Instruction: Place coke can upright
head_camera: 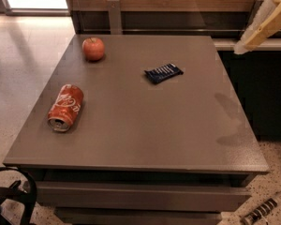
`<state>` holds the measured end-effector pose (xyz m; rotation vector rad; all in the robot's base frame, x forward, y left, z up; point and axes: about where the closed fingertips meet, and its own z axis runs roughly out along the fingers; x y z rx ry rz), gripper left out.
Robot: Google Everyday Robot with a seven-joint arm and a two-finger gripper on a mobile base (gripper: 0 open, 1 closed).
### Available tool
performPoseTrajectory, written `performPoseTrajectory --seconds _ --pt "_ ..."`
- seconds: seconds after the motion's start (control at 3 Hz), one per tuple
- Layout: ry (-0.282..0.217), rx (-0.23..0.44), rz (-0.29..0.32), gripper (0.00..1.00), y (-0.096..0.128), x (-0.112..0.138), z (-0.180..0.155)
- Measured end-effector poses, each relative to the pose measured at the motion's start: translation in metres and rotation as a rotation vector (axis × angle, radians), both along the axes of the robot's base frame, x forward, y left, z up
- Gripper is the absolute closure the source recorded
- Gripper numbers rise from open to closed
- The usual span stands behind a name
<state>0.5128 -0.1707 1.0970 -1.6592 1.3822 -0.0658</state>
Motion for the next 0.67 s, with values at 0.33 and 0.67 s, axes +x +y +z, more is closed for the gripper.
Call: performPoseTrajectory --seconds 0.33,0.67 --pt "-0.068 0.042 0.156 0.0 0.0208 -0.0077 -0.0113" --pt "-0.136 0.0 0.219 0.0 0.0265 -0.0095 -0.0092"
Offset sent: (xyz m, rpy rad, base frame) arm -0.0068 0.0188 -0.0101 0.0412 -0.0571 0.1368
